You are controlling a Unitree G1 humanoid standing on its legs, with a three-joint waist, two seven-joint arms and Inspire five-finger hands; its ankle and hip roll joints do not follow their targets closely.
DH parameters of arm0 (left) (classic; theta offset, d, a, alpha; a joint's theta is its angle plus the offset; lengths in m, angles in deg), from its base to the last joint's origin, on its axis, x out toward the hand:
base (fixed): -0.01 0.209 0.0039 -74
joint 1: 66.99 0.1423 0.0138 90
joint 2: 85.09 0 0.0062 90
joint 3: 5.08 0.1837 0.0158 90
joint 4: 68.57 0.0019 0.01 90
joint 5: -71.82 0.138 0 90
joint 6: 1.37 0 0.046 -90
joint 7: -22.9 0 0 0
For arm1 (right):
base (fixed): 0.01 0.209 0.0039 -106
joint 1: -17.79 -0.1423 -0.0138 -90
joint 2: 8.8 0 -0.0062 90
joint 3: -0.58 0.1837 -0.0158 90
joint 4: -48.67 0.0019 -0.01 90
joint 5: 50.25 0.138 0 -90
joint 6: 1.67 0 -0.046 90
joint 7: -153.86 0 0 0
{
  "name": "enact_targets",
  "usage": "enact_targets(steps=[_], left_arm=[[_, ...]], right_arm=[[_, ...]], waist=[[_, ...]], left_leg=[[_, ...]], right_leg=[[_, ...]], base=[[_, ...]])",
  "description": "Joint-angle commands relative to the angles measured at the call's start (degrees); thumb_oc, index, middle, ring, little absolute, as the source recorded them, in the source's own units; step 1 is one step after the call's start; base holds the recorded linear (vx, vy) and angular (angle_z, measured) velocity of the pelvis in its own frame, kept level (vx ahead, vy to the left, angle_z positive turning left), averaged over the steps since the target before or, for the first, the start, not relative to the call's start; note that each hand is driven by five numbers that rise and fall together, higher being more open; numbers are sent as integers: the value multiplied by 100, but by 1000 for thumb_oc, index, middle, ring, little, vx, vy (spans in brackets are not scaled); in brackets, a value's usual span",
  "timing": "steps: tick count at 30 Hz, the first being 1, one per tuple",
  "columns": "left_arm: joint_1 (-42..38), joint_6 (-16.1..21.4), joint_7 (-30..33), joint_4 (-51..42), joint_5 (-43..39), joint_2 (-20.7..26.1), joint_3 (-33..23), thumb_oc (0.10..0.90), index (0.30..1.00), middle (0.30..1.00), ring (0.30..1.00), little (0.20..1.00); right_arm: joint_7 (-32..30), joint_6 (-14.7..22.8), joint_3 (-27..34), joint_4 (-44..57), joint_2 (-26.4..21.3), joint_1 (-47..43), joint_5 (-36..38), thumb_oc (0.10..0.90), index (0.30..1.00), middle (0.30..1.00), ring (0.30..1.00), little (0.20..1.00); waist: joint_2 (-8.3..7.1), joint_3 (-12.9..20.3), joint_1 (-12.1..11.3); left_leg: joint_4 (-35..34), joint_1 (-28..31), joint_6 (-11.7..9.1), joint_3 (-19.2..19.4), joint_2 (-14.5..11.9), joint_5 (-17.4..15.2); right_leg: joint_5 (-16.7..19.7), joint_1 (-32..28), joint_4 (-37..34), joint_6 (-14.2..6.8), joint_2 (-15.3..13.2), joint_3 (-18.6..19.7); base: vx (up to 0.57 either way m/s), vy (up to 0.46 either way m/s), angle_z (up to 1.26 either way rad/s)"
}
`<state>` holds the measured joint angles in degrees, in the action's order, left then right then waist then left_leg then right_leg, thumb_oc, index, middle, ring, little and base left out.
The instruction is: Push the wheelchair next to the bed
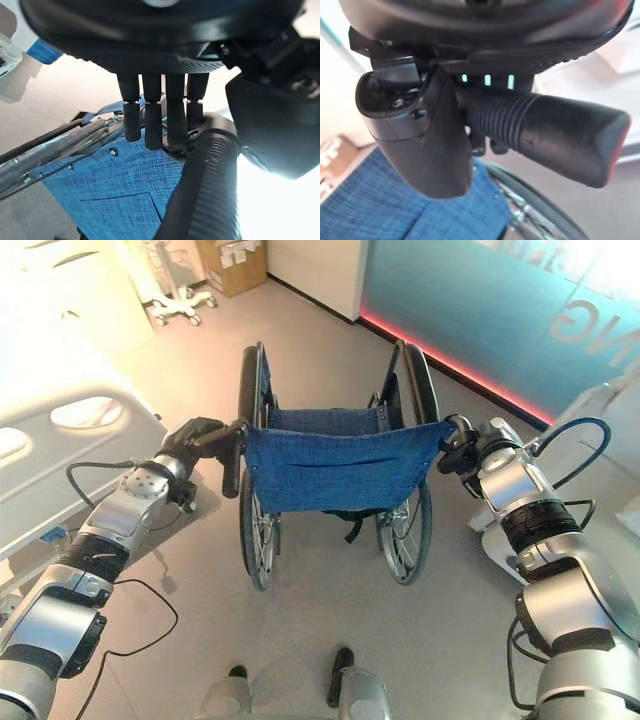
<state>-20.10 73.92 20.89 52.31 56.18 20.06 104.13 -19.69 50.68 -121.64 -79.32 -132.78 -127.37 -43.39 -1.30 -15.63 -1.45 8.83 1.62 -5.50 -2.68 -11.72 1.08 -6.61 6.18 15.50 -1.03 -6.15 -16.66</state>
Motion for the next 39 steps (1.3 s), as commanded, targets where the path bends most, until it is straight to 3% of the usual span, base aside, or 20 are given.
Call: enact_targets(steps=[1, 3, 4, 6, 7, 9, 12, 14, 15, 16, 17, 18, 19, 21, 24, 27, 29, 31, 35, 39], left_arm=[[696, -457, -477, 291, 844, -287, 1020, 400, 300, 300, 300, 300], [674, -489, -526, 278, 882, -322, 1060, 400, 300, 300, 300, 300], [633, -550, -529, 207, 903, -327, 1107, 400, 300, 300, 300, 300], [581, -621, -504, 88, 899, -319, 1142, 400, 300, 300, 300, 300], [570, -627, -497, 71, 890, -318, 1149, 400, 300, 300, 300, 300], [606, -687, -416, -129, 820, -191, 1176, 400, 300, 300, 300, 300], [735, -745, -384, -251, 795, -21, 1074, 400, 300, 300, 300, 300], [767, -740, -377, -235, 823, 18, 1016, 400, 300, 300, 300, 300], [776, -727, -405, -133, 906, 52, 968, 400, 300, 300, 300, 300], [754, -719, -423, -88, 915, 84, 975, 400, 300, 300, 300, 300], [706, -719, -574, -18, 968, 215, 968, 400, 300, 300, 300, 300], [688, -744, -654, 7, 1028, 247, 965, 400, 300, 300, 300, 300], [692, -727, -721, 80, 1092, 267, 966, 400, 300, 300, 300, 300], [693, -684, -817, 205, 1184, 268, 1012, 400, 300, 300, 300, 300], [638, -617, -883, 366, 1206, 225, 1098, 400, 300, 300, 300, 300], [385, -576, -852, 558, 1194, 246, 1230, 400, 300, 300, 300, 300], [240, -487, -833, 646, 1127, 272, 1287, 400, 300, 300, 300, 300], [182, -406, -891, 597, 1142, 301, 1310, 400, 300, 300, 300, 300], [219, -452, -975, 477, 1226, 293, 1262, 400, 300, 300, 300, 300], [434, -421, -967, 311, 1491, 146, 1267, 400, 300, 300, 300, 300]], right_arm=[[1047, 634, -598, 711, 498, -998, 35, 400, 300, 300, 300, 300], [1052, 705, -605, 654, 488, -927, -22, 400, 300, 300, 300, 300], [1003, 781, -605, 592, 497, -854, -28, 400, 300, 300, 300, 300], [896, 889, -577, 557, 578, -782, -90, 400, 300, 300, 300, 300], [884, 909, -573, 552, 590, -773, -111, 400, 300, 300, 300, 300], [723, 1030, -569, 646, 677, -647, -240, 400, 300, 300, 300, 300], [762, 1239, -547, 639, 781, -639, -365, 400, 300, 300, 300, 300], [847, 1365, -573, 553, 883, -704, -469, 400, 300, 300, 300, 300], [819, 1420, -589, 434, 1081, -711, -436, 400, 300, 300, 300, 300], [843, 1446, -569, 425, 1121, -685, -470, 400, 300, 300, 300, 300], [781, 1565, -547, 389, 1162, -575, -381, 400, 300, 300, 300, 300], [740, 1635, -523, 397, 1158, -469, -326, 400, 300, 300, 300, 300], [710, 1670, -479, 466, 1151, -329, -291, 400, 300, 300, 300, 300], [692, 1688, -433, 552, 1110, -199, -230, 400, 300, 300, 300, 300], [684, 1721, -332, 551, 1113, -178, -248, 400, 300, 300, 300, 300], [510, 1833, -316, 398, 1196, -378, -118, 400, 300, 300, 300, 300], [379, 1847, -350, 352, 1194, -522, -28, 400, 300, 300, 300, 300], [270, 1555, -379, 471, 1113, -651, 93, 400, 300, 300, 300, 300], [229, 1076, -319, 705, 939, -770, 288, 400, 300, 300, 300, 300], [103, 701, -277, 756, 762, -920, 535, 400, 300, 300, 300, 300]], waist=[[-244, -64, 62], [-303, -119, -29], [-364, -256, -178], [-361, -471, -391], [-347, -494, -427], [-196, -672, -775], [-140, -682, -1046], [-149, -626, -1082], [-229, -546, -1105], [-261, -519, -1137], [-361, -403, -1199], [-416, -317, -1219], [-471, -228, -1219], [-466, -131, -1137], [-358, -82, -1040], [-251, -313, -856], [-340, -520, -708], [-436, -629, -535], [-594, -605, -441], [-719, -458, -370]], left_leg=[[545, 430, -89, 295, -592, 1302], [787, 157, 2, 278, -347, 1126], [936, -349, 139, 335, 96, 829], [953, -1085, 189, 645, 680, 703], [909, -1201, 191, 711, 764, 719], [355, -1924, 235, 1234, 1390, 981], [-82, -2018, 376, 1344, 1747, 1149], [-135, -1860, 519, 1430, 1713, 961], [89, -1702, 742, 1516, 1606, 528], [227, -1739, 791, 1493, 1576, 401], [323, -1694, 1013, 1608, 1445, 163], [291, -1642, 1096, 1637, 1426, 114], [210, -1553, 1168, 1636, 1451, 99], [127, -1355, 1204, 1553, 1439, 53], [114, -1166, 1106, 1207, 1384, 12], [176, -806, 958, 588, 1315, -169], [313, -716, 954, 326, 1403, -387], [468, -602, 895, -30, 1482, -697], [646, -492, 748, -335, 1403, -1030], [825, -530, 622, -568, 1143, -1146]], right_leg=[[340, -12, -123, -34, 116, 73], [244, -223, -162, 46, 249, 42], [238, -510, -311, 55, 366, 76], [181, -923, -500, 56, 578, 111], [180, -968, -534, 59, 617, 111], [96, -1425, -690, 72, 1056, 311], [3, -1691, -757, 115, 1377, 672], [-66, -1633, -659, 121, 1393, 680], [-186, -1597, -306, 64, 1239, 554], [-192, -1616, -168, 41, 1176, 506], [-150, -1700, 342, -49, 1066, 439], [71, -1727, 687, -196, 1009, 423], [596, -1683, 1142, -480, 955, 474], [1027, -1459, 1523, -705, 814, 540], [939, -1167, 1260, -647, 440, 457], [1015, -326, 630, -583, -54, 591], [1408, 148, 106, -667, -323, 845], [1743, 429, -753, -833, -589, 1136], [1930, 429, -1615, -945, -732, 1223], [1716, 330, -1357, -959, -610, 1388]], base=[[295, -262, 35], [298, -286, 31], [327, -307, 29], [271, -222, 42], [317, -170, 25], [416, -157, -38], [368, -59, -95], [293, 43, -102], [264, 30, -67], [407, 16, -51], [310, 2, -5], [376, 37, 10], [247, 48, 21], [313, 49, 18], [315, -68, 19], [183, -228, 16], [241, -311, 38], [399, -346, 61], [446, -390, 78], [371, -392, 54]])
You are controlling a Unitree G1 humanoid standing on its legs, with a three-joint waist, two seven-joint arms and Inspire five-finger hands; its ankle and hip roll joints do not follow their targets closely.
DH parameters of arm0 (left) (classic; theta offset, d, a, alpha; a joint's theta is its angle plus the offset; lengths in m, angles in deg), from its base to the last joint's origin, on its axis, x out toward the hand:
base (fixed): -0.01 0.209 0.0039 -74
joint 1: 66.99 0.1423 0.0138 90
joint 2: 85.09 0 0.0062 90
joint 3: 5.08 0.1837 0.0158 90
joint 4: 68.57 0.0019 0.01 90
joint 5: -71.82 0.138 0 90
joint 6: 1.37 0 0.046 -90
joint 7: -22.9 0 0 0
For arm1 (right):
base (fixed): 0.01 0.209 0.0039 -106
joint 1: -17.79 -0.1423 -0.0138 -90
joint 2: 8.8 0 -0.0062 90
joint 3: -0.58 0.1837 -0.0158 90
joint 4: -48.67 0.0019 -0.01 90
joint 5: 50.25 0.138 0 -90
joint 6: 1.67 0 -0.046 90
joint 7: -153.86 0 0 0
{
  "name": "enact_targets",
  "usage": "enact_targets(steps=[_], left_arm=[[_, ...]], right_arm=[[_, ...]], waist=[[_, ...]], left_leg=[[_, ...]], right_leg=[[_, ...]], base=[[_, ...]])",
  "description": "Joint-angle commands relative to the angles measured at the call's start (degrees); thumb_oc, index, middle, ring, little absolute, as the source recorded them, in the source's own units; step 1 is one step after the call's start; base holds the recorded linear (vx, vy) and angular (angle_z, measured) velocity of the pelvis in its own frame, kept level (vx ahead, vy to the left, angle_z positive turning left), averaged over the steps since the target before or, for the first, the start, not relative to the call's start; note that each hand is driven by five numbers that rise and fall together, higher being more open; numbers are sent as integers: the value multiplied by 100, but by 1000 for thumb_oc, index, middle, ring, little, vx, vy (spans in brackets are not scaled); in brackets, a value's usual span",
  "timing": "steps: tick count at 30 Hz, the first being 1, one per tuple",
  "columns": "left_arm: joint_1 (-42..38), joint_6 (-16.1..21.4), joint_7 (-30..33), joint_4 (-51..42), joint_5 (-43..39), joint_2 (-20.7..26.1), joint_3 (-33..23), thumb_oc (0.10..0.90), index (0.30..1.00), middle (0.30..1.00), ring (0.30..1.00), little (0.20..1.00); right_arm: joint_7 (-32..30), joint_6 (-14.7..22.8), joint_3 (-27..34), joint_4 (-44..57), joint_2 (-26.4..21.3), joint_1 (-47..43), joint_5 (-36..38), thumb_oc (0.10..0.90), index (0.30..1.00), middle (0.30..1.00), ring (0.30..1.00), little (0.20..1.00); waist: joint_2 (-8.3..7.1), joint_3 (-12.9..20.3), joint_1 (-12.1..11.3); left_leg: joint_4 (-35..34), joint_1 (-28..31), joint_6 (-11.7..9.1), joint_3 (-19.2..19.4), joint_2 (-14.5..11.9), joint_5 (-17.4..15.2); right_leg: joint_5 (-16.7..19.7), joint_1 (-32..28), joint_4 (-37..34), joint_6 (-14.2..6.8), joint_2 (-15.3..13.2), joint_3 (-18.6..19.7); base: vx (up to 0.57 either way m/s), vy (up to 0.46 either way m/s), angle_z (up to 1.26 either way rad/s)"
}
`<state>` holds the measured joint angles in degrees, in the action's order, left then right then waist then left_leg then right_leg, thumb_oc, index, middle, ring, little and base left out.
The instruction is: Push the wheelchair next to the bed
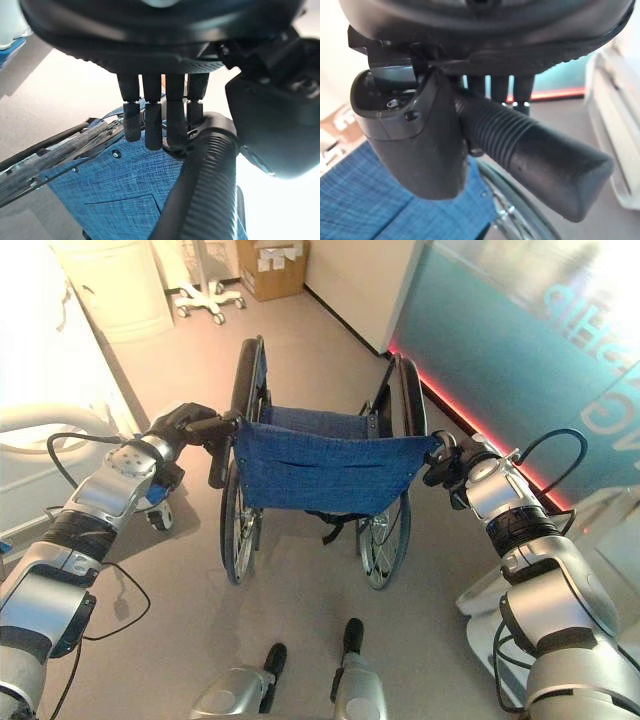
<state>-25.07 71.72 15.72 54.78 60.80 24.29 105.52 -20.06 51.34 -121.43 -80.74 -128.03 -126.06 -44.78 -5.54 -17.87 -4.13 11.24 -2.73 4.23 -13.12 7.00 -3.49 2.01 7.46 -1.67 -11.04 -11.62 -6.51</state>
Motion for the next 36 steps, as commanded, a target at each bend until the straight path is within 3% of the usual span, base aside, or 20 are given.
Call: enact_targets(steps=[1, 3, 5, 12, 15, 16, 19, 20, 21, 22, 23, 24, 25, 27, 29, 31, 32, 33, 35, 36], left_arm=[[975, -181, -409, 73, 999, -338, 1139, 400, 300, 300, 300, 300], [1053, -218, -282, 98, 881, -424, 1185, 400, 300, 300, 300, 300], [1087, -378, -109, 88, 817, -546, 1209, 400, 300, 300, 300, 300], [1104, -439, 231, 59, 532, -858, 1101, 400, 300, 300, 300, 300], [1153, -384, 254, 71, 459, -918, 1074, 400, 300, 300, 300, 300], [1246, -352, 242, 47, 480, -967, 1078, 400, 300, 300, 300, 300], [1286, -405, 174, 18, 592, -1040, 1060, 400, 300, 300, 300, 300], [1317, -440, 122, -36, 638, -1019, 1038, 400, 300, 300, 300, 300], [1340, -485, 134, -84, 649, -1024, 1057, 400, 300, 300, 300, 300], [1359, -484, 121, -123, 638, -982, 1066, 400, 300, 300, 300, 300], [1359, -500, 114, -158, 599, -941, 1070, 400, 300, 300, 300, 300], [1357, -481, 74, -224, 484, -777, 1069, 400, 300, 300, 300, 300], [1366, -468, 62, -238, 463, -743, 1066, 400, 300, 300, 300, 300], [1461, -377, -15, -301, 472, -606, 980, 400, 300, 300, 300, 300], [1494, -350, 7, -305, 478, -590, 946, 400, 300, 300, 300, 300], [1429, -259, 13, -224, 440, -566, 891, 400, 300, 300, 300, 300], [1356, -222, 18, -123, 335, -573, 872, 400, 300, 300, 300, 300], [1356, -221, 18, -122, 335, -574, 872, 400, 300, 300, 300, 300], [1167, -188, -153, 7, 253, -426, 916, 400, 300, 300, 300, 300], [1101, -254, -279, 3, 320, -380, 919, 400, 300, 300, 300, 300]], right_arm=[[166, 584, -306, 868, 242, -1100, 720, 400, 300, 300, 300, 300], [282, 559, -311, 851, 203, -1207, 727, 400, 300, 300, 300, 300], [363, 542, -361, 853, 207, -1301, 776, 400, 300, 300, 300, 300], [520, 663, -381, 1076, 160, -1377, 422, 400, 300, 300, 300, 300], [716, 736, -406, 1085, 111, -1345, 200, 400, 300, 300, 300, 300], [889, 718, -465, 1058, 58, -1285, 128, 400, 300, 300, 300, 300], [798, 762, -527, 970, 56, -1178, 333, 400, 300, 300, 300, 300], [744, 781, -512, 947, 119, -1113, 357, 400, 300, 300, 300, 300], [668, 813, -526, 897, 216, -1073, 351, 400, 300, 300, 300, 300], [516, 858, -528, 874, 371, -966, 303, 400, 300, 300, 300, 300], [485, 897, -511, 874, 432, -901, 255, 400, 300, 300, 300, 300], [351, 984, -479, 919, 519, -752, 242, 400, 300, 300, 300, 300], [331, 998, -468, 933, 534, -716, 230, 400, 300, 300, 300, 300], [387, 1143, -418, 964, 579, -614, 66, 400, 300, 300, 300, 300], [409, 1195, -439, 948, 596, -645, 28, 400, 300, 300, 300, 300], [526, 1257, -512, 864, 656, -814, -123, 400, 300, 300, 300, 300], [600, 1287, -552, 799, 689, -851, -219, 400, 300, 300, 300, 300], [601, 1288, -552, 798, 689, -852, -220, 400, 300, 300, 300, 300], [583, 1484, -519, 709, 648, -741, -200, 400, 300, 300, 300, 300], [505, 1579, -466, 651, 629, -615, -58, 400, 300, 300, 300, 300]], waist=[[-274, -199, -57], [-174, -174, 20], [-86, -192, 87], [285, -108, 358], [339, 14, 472], [319, 106, 494], [214, 40, 331], [154, -57, 181], [117, -169, 59], [161, -356, -100], [191, -443, -167], [338, -541, -322], [354, -570, -368], [527, -590, -620], [543, -582, -681], [558, -491, -693], [514, -400, -619], [515, -395, -622], [385, -229, -655], [293, -130, -707]], left_leg=[[611, -100, -378, 453, -826, -668], [597, 20, -493, 511, -1152, -560], [413, 231, -680, 699, -1568, -106], [-35, 618, -895, 896, -2126, 964], [-11, 840, -1009, 1071, -2371, 1433], [324, 818, -1068, 1096, -2478, 1818], [964, 195, -1009, 1009, -2329, 1994], [1248, -220, -832, 851, -1819, 1657], [1506, -707, -758, 932, -1517, 1551], [1633, -1280, -733, 1268, -1147, 1492], [1666, -1430, -712, 1384, -1011, 1422], [1149, -1679, -732, 1851, -762, 1504], [1039, -1668, -739, 1941, -732, 1524], [29, -1707, -790, 2155, -492, 1860], [-251, -1622, -774, 2183, -426, 1891], [-349, -1495, -615, 2521, -458, 1592], [-206, -1357, -374, 2802, -533, 1119], [-198, -1365, -373, 2805, -537, 1114], [264, -1443, -54, 2835, -624, 597], [248, -1454, 6, 2790, -602, 574]], right_leg=[[758, 246, 602, 54, -17, 417], [449, 389, 1217, 142, 32, 255], [211, 377, 1446, 307, 75, -32], [-354, 419, 1855, 690, 398, -413], [-454, 408, 1881, 792, 464, -575], [-543, 291, 1837, 928, 536, -703], [-641, -110, 1659, 1067, 642, -749], [-626, -348, 1538, 1077, 710, -673], [-625, -566, 1449, 1107, 781, -623], [-688, -901, 1372, 1160, 958, -598], [-733, -1024, 1357, 1174, 1028, -564], [-772, -1318, 1258, 1165, 1321, -511], [-784, -1397, 1227, 1157, 1362, -481], [-798, -1731, 1021, 1112, 1663, -302], [-835, -1801, 990, 1099, 1714, -230], [-1019, -1801, 1103, 1115, 1743, -178], [-1200, -1707, 1430, 1083, 1640, -275], [-1201, -1699, 1435, 1083, 1641, -272], [-1326, -1761, 2127, 985, 1475, -312], [-1147, -1847, 2350, 868, 1449, -297]], base=[[414, -303, 86], [344, -189, 115], [345, -217, 97], [234, -162, 32], [228, -156, 22], [294, -284, 36], [310, -300, 30], [362, -315, -3], [400, -310, -5], [358, -240, 2], [483, -225, -1], [393, -129, -34], [529, -106, -63], [496, -3, -80], [326, 66, -71], [355, 165, -54], [216, 132, -22], [310, 153, -1], [314, 49, 25], [404, 33, 35]])
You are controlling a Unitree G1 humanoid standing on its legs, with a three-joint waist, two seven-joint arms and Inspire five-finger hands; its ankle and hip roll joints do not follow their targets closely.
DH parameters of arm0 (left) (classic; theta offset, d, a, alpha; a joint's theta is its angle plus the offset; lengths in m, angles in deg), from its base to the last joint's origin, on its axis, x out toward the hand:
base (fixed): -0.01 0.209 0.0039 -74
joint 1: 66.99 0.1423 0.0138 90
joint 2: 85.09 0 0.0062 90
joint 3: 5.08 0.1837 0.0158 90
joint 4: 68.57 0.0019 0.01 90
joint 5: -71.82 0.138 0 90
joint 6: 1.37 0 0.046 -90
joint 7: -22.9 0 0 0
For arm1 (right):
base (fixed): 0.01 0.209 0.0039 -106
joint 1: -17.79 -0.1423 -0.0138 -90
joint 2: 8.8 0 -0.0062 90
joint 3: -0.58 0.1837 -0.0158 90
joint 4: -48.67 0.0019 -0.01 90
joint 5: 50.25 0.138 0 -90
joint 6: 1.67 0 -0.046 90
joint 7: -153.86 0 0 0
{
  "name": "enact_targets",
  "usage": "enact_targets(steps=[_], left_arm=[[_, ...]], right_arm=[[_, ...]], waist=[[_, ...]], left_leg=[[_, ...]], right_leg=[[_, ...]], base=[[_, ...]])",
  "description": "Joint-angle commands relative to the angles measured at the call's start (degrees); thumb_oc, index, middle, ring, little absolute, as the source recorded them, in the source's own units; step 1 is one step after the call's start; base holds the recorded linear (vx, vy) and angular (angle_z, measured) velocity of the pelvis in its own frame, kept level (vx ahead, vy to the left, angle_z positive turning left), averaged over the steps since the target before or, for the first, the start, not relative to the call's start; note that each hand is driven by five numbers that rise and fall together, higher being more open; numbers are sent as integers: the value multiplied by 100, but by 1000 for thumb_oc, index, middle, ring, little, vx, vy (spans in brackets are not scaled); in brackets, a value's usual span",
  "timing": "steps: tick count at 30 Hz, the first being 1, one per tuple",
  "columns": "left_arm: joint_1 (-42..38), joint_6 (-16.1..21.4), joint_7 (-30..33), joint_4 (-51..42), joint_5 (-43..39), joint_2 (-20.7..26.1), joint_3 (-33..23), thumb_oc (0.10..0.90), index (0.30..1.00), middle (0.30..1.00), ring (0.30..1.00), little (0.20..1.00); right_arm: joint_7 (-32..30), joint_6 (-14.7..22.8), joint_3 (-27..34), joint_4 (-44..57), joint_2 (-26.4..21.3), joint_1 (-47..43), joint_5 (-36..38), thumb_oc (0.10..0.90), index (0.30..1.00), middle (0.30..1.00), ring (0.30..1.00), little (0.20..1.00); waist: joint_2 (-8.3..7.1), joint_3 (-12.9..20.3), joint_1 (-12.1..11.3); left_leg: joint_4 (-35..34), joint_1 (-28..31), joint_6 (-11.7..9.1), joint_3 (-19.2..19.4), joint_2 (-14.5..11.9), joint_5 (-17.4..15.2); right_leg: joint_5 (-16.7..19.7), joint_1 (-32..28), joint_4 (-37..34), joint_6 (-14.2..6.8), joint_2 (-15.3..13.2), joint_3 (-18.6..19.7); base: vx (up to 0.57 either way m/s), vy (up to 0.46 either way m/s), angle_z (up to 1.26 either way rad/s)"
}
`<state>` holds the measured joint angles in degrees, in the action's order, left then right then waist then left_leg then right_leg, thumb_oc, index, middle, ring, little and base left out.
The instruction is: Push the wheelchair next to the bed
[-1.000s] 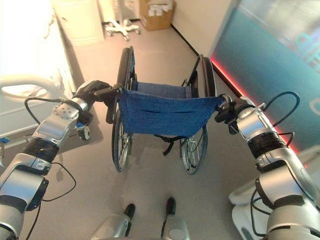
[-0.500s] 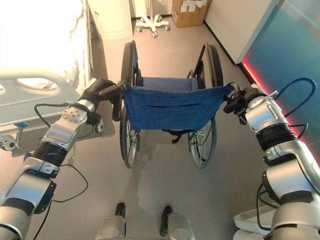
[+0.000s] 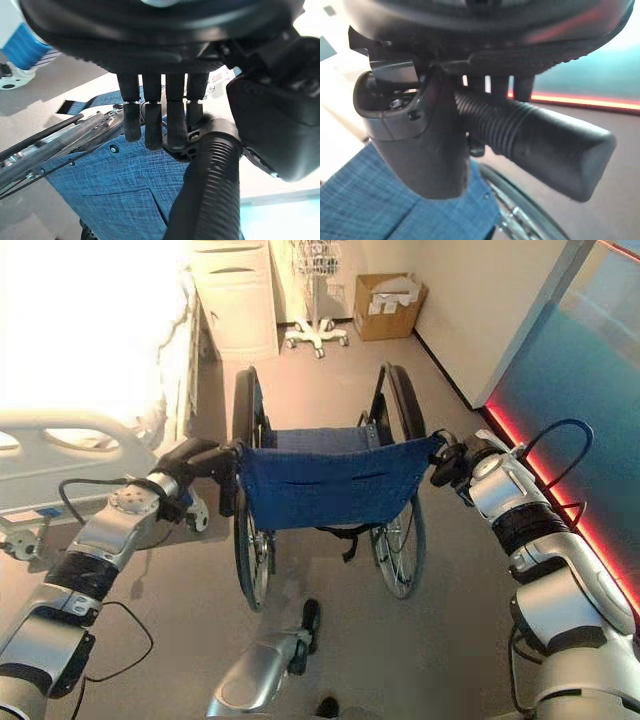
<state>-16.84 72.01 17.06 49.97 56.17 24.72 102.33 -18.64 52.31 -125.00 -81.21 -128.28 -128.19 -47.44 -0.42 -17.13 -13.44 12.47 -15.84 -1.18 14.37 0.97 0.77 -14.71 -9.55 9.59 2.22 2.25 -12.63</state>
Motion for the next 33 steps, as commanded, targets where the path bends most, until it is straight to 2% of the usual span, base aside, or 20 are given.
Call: enact_targets(steps=[1, 3, 4, 6, 7, 8, 9, 10, 12, 13, 14, 15, 18, 21, 24, 26, 27, 29, 32, 33], left_arm=[[231, -299, -529, 526, 863, -380, 1297, 400, 300, 300, 300, 300], [218, -251, -584, 621, 1022, -408, 1345, 400, 300, 300, 300, 300], [224, -246, -556, 689, 1014, -444, 1378, 400, 300, 300, 300, 300], [223, -248, -575, 726, 1043, -461, 1380, 400, 300, 300, 300, 300], [175, -238, -589, 835, 1128, -481, 1409, 400, 300, 300, 300, 300], [163, -234, -586, 858, 1139, -479, 1413, 400, 300, 300, 300, 300], [66, -181, -530, 951, 1188, -478, 1433, 400, 300, 300, 300, 300], [39, -161, -524, 972, 1196, -477, 1438, 400, 300, 300, 300, 300], [-54, -78, -503, 1014, 1174, -467, 1475, 400, 300, 300, 300, 300], [-104, -24, -478, 998, 1127, -483, 1521, 400, 300, 300, 300, 300], [-150, 6, -506, 932, 1083, -527, 1562, 400, 300, 300, 300, 300], [-164, 6, -518, 916, 1080, -551, 1573, 400, 300, 300, 300, 300], [-96, -33, -435, 856, 1138, -731, 1585, 400, 300, 300, 300, 300], [46, -51, -408, 827, 1119, -883, 1582, 400, 300, 300, 300, 300], [259, -78, -278, 714, 1066, -978, 1498, 400, 300, 300, 300, 300], [267, -58, -142, 657, 1019, -1040, 1463, 400, 300, 300, 300, 300], [268, -59, -142, 657, 1019, -1041, 1462, 400, 300, 300, 300, 300], [265, 4, 32, 595, 949, -1136, 1441, 400, 300, 300, 300, 300], [345, 18, 100, 555, 896, -1239, 1453, 400, 300, 300, 300, 300], [370, 3, 79, 550, 895, -1262, 1437, 400, 300, 300, 300, 300]], right_arm=[[342, 1550, -1, 715, 675, -193, 203, 400, 300, 300, 300, 300], [316, 1602, 60, 750, 649, -40, 268, 400, 300, 300, 300, 300], [321, 1535, 82, 813, 615, 2, 403, 400, 300, 300, 300, 300], [340, 1492, 105, 832, 623, 17, 427, 400, 300, 300, 300, 300], [290, 1492, 100, 758, 720, -25, 455, 400, 300, 300, 300, 300], [284, 1499, 95, 742, 739, -39, 457, 400, 300, 300, 300, 300], [180, 1469, 47, 735, 830, -161, 525, 400, 300, 300, 300, 300], [157, 1459, 33, 738, 836, -192, 544, 400, 300, 300, 300, 300], [104, 1361, -4, 761, 813, -318, 594, 400, 300, 300, 300, 300], [97, 1270, -4, 773, 751, -391, 607, 400, 300, 300, 300, 300], [105, 1123, 10, 782, 628, -466, 639, 400, 300, 300, 300, 300], [109, 1055, 21, 800, 590, -486, 645, 400, 300, 300, 300, 300], [272, 814, 21, 906, 446, -599, 561, 400, 300, 300, 300, 300], [374, 598, -87, 916, 328, -729, 668, 400, 300, 300, 300, 300], [600, 597, -125, 905, 250, -864, 643, 400, 300, 300, 300, 300], [591, 651, -158, 959, 182, -938, 640, 400, 300, 300, 300, 300], [591, 651, -160, 959, 181, -939, 641, 400, 300, 300, 300, 300], [648, 695, -137, 1086, 55, -984, 517, 400, 300, 300, 300, 300], [676, 699, -98, 1097, 4, -873, 406, 400, 300, 300, 300, 300], [685, 672, -75, 1106, 10, -816, 384, 400, 300, 300, 300, 300]], waist=[[-294, -105, 179], [-248, -36, 213], [-191, -18, 296], [-156, -5, 342], [-73, -107, 452], [-76, -141, 479], [-95, -402, 620], [-95, -437, 647], [-186, -618, 780], [-307, -668, 908], [-401, -695, 1065], [-439, -670, 1111], [-565, -500, 1206], [-612, -328, 1240], [-558, -243, 1259], [-523, -251, 1313], [-520, -253, 1316], [-450, -241, 1480], [-410, -215, 1590], [-408, -203, 1575]], left_leg=[[49, -90, 651, -70, 44, 115], [-67, 135, 712, -251, -3, 67], [-130, 371, 697, -469, -16, 28], [-118, 458, 691, -617, -16, -10], [-101, 669, 682, -890, -87, -86], [-85, 696, 680, -927, -80, -102], [46, 885, 665, -1271, -45, -244], [64, 892, 663, -1331, -50, -264], [314, 954, 669, -1554, 32, -545], [478, 977, 649, -1773, 166, -790], [731, 1092, 565, -2092, 263, -1173], [738, 1099, 545, -2195, 315, -1205], [786, 1086, 417, -2437, 349, -1328], [753, 1209, 266, -2493, 117, -1296], [465, 1550, -31, -2366, -479, -582], [430, 1586, -125, -2222, -713, -201], [424, 1591, -128, -2225, -716, -199], [531, 1689, -266, -1811, -1141, 391], [813, 1766, -323, -1410, -1375, 692], [804, 1746, -300, -1377, -1289, 640]], right_leg=[[1178, -76, 1924, -789, -63, 281], [1875, 330, 2866, -1091, -225, 294], [2010, 655, 3196, -1131, -308, 345], [2004, 851, 3138, -1075, -404, 330], [2042, 1565, 2998, -998, -635, 284], [2015, 1643, 3024, -994, -680, 273], [2173, 2398, 2743, -971, -1030, 349], [2240, 2524, 2641, -970, -1061, 367], [2481, 2925, 2092, -1025, -1227, 536], [2665, 3130, 1334, -1087, -1301, 724], [2565, 3083, 97, -1114, -1309, 978], [2532, 3046, -105, -1125, -1301, 1077], [2388, 2642, -422, -1156, -1149, 1308], [2334, 2434, -164, -1113, -1093, 1329], [2105, 2182, -48, -904, -986, 996], [2002, 2078, -45, -813, -912, 841], [2001, 2073, -46, -811, -909, 838], [1836, 1963, -9, -635, -848, 505], [1643, 1716, 46, -462, -781, 250], [1603, 1585, 26, -444, -743, 230]], base=[[347, 40, 33], [419, 87, 37], [538, 65, 26], [373, -37, 21], [273, -111, 16], [410, -257, 4], [223, -203, -6], [282, -277, 0], [305, -257, 42], [625, -452, 84], [629, -436, 92], [578, -388, 101], [310, -230, 99], [474, -326, 78], [399, -266, 57], [177, -170, 58], [208, -205, 44], [270, -227, 43], [334, -178, 45], [530, -225, 49]])
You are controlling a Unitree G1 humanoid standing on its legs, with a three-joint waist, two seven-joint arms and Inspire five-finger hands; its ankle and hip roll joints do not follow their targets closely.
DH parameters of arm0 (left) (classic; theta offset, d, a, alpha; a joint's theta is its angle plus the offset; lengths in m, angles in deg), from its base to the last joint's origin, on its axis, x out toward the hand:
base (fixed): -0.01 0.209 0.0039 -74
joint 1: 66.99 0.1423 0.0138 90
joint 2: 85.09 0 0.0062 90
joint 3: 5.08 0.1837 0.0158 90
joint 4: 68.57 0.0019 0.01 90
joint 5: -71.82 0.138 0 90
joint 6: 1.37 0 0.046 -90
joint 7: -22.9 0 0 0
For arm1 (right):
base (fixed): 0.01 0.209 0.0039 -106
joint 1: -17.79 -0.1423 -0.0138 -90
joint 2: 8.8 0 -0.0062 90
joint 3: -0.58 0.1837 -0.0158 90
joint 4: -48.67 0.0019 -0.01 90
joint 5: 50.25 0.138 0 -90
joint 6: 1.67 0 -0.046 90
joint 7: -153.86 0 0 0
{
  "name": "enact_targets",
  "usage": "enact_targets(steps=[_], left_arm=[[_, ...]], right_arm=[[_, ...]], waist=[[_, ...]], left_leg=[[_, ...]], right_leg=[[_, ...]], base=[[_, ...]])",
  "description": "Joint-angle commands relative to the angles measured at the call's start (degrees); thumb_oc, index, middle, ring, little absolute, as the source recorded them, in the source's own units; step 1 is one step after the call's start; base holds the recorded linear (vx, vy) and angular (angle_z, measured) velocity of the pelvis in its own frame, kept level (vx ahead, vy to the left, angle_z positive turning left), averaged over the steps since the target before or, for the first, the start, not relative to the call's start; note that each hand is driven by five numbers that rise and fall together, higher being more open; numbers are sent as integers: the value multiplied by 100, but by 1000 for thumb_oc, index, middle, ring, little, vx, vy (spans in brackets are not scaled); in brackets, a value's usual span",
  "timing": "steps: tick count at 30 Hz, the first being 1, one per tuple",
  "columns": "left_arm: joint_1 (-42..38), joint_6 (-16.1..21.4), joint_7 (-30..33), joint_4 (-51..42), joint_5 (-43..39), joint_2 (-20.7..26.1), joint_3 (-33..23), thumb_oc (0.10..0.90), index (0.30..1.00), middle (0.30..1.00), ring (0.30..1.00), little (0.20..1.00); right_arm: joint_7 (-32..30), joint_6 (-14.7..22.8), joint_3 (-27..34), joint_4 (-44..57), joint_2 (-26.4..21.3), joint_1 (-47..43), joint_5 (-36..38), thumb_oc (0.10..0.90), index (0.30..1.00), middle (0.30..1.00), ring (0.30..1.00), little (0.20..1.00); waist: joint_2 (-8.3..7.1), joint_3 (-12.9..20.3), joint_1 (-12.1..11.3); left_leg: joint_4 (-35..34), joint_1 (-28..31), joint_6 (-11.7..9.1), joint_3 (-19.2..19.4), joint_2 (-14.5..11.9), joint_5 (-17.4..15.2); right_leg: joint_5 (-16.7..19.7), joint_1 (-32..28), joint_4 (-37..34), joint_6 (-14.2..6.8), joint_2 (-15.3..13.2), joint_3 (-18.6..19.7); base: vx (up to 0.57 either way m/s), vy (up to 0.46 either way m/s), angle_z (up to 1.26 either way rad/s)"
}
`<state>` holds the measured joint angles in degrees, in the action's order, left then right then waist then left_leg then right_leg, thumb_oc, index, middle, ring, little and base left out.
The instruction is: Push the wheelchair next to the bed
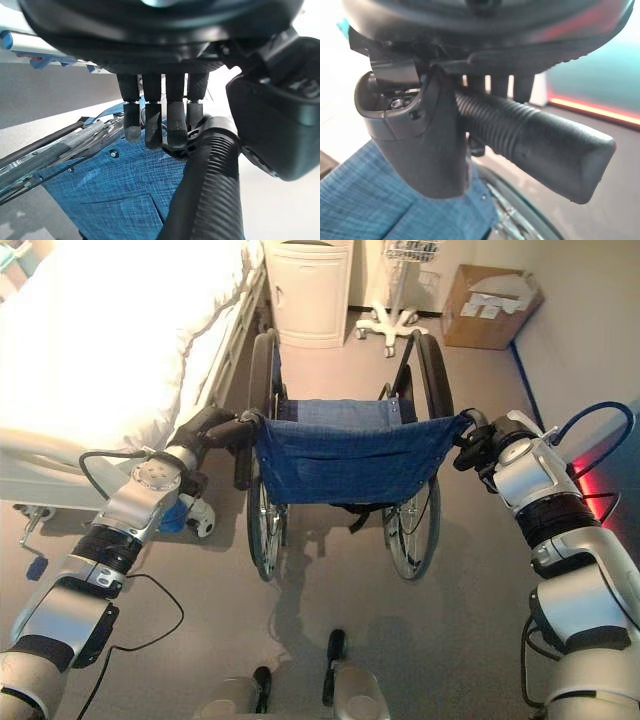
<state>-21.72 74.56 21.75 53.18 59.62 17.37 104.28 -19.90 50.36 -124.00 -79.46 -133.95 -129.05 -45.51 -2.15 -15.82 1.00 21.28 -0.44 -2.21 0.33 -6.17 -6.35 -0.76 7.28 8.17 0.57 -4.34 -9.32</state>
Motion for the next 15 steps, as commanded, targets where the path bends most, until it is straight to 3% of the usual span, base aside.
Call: enact_targets(steps=[1, 2, 3, 5, 6, 7, 10, 14, 15], left_arm=[[892, -258, -383, 232, 553, -571, 1229, 400, 300, 300, 300, 300], [897, -257, -378, 234, 553, -578, 1227, 400, 300, 300, 300, 300], [944, -323, -379, 151, 519, -572, 1208, 400, 300, 300, 300, 300], [1034, -393, -408, 19, 515, -529, 1173, 400, 300, 300, 300, 300], [1062, -414, -414, -8, 526, -520, 1169, 400, 300, 300, 300, 300], [1124, -434, -443, -48, 554, -462, 1169, 400, 300, 300, 300, 300], [1264, -485, -357, -79, 444, -289, 1152, 400, 300, 300, 300, 300], [1375, -467, -224, 20, 241, -202, 1007, 400, 300, 300, 300, 300], [1404, -448, -222, 116, 116, -163, 950, 400, 300, 300, 300, 300]], right_arm=[[783, 860, -153, 910, 616, -648, 147, 400, 300, 300, 300, 300], [774, 863, -146, 903, 630, -632, 137, 400, 300, 300, 300, 300], [673, 841, -128, 899, 734, -502, 124, 400, 300, 300, 300, 300], [526, 752, -87, 892, 877, -323, 168, 400, 300, 300, 300, 300], [502, 735, -69, 898, 904, -276, 181, 400, 300, 300, 300, 300], [396, 697, -13, 921, 980, -111, 229, 400, 300, 300, 300, 300], [341, 682, 13, 938, 1106, 116, 260, 400, 300, 300, 300, 300], [534, 662, -2, 858, 1216, 139, 182, 400, 300, 300, 300, 300], [615, 666, -3, 823, 1230, 199, 186, 400, 300, 300, 300, 300]], waist=[[-211, -363, 59], [-219, -355, 49], [-193, -387, -101], [-103, -467, -397], [-94, -488, -452], [9, -501, -603], [199, -409, -857], [280, -248, -908], [250, -134, -863]], left_leg=[[-131, 133, -138, 31, -355, 1210], [-171, 97, -121, 26, -289, 1207], [-403, -180, -61, 78, 148, 1136], [-812, -812, -85, 306, 662, 1236], [-855, -861, -90, 349, 708, 1242], [-1271, -1074, -113, 446, 846, 1427], [-2103, -1287, -150, 578, 945, 1904], [-2179, -1142, -68, 899, 801, 1761], [-1790, -1097, 71, 1148, 695, 1510]], right_leg=[[148, -326, 122, -276, 10, -70], [150, -354, 99, -277, 16, -65], [108, -690, -56, -293, 148, -55], [18, -1193, -282, -308, 378, -50], [-7, -1277, -318, -313, 403, -29], [-83, -1470, -375, -310, 566, 33], [-273, -1825, -439, -271, 840, 229], [-527, -1982, -300, -295, 808, 230], [-614, -2028, -171, -302, 708, 185]], base=[[345, -122, 34], [470, -131, 21], [449, -118, 3], [506, -129, 0], [495, -95, -22], [506, -56, -43], [513, 46, -60], [464, 201, -94], [469, 250, -27]])
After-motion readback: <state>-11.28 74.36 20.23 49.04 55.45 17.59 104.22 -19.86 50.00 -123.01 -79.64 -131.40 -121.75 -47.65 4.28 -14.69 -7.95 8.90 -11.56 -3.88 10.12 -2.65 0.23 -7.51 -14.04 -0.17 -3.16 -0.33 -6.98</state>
